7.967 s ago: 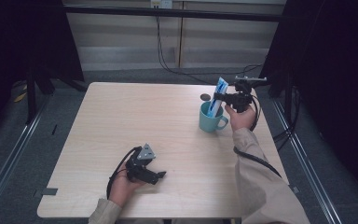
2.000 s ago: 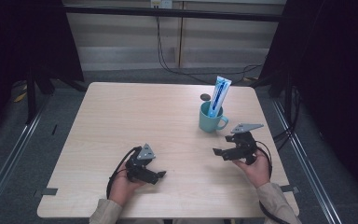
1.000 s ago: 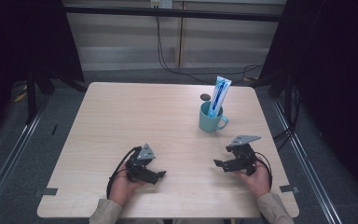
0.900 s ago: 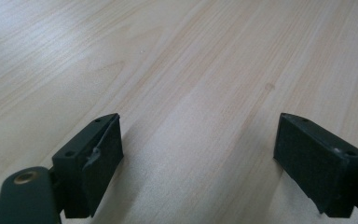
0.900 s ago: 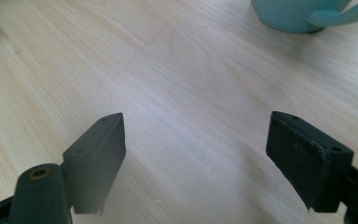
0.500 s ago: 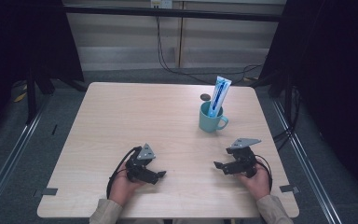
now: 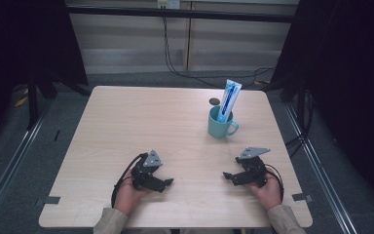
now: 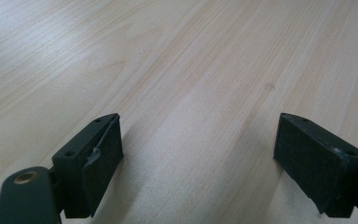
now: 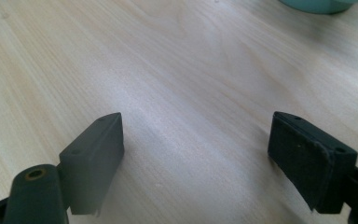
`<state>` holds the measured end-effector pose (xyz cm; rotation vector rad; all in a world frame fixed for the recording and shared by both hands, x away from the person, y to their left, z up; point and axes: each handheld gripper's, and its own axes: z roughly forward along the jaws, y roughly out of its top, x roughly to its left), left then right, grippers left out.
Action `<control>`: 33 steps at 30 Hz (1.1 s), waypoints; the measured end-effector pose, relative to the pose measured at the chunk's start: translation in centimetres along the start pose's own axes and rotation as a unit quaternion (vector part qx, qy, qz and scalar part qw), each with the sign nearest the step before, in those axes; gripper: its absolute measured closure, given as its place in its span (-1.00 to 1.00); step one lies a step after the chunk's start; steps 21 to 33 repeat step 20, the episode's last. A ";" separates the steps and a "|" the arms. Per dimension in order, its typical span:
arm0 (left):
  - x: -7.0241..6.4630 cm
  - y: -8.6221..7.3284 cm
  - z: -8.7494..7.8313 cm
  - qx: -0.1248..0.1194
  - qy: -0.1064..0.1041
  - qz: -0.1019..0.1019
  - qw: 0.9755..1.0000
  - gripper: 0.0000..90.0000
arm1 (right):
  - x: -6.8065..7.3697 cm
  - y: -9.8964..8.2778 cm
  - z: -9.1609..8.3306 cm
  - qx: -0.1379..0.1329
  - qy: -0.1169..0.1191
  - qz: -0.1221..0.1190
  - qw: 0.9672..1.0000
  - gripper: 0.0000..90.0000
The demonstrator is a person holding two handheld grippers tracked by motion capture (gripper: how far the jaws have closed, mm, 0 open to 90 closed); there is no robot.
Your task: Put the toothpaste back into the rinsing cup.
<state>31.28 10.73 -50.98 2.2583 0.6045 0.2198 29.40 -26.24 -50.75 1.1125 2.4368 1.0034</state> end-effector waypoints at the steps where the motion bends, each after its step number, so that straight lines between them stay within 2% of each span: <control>1: 0.0 0.0 0.0 0.000 0.000 0.000 1.000 -0.67 | 0.0 0.0 0.0 0.000 0.000 0.000 1.000 -0.60; 2: 0.0 0.0 0.0 0.000 0.000 0.000 1.000 -0.67 | 0.0 0.0 0.0 -0.003 0.003 -0.008 1.000 -0.61; 6: 0.0 0.0 0.0 0.000 0.000 0.000 1.000 -0.67 | 0.0 -0.2 0.1 -0.009 0.005 -0.009 1.000 -0.65; 8: 0.0 0.0 0.0 0.000 0.000 0.000 1.000 -0.67 | -0.1 -0.5 0.1 -0.021 0.006 -0.011 1.000 -0.68; 33: 0.0 0.0 0.0 0.000 -0.001 0.001 1.000 -0.67 | -0.2 -0.5 0.2 -0.021 0.006 -0.011 1.000 -0.70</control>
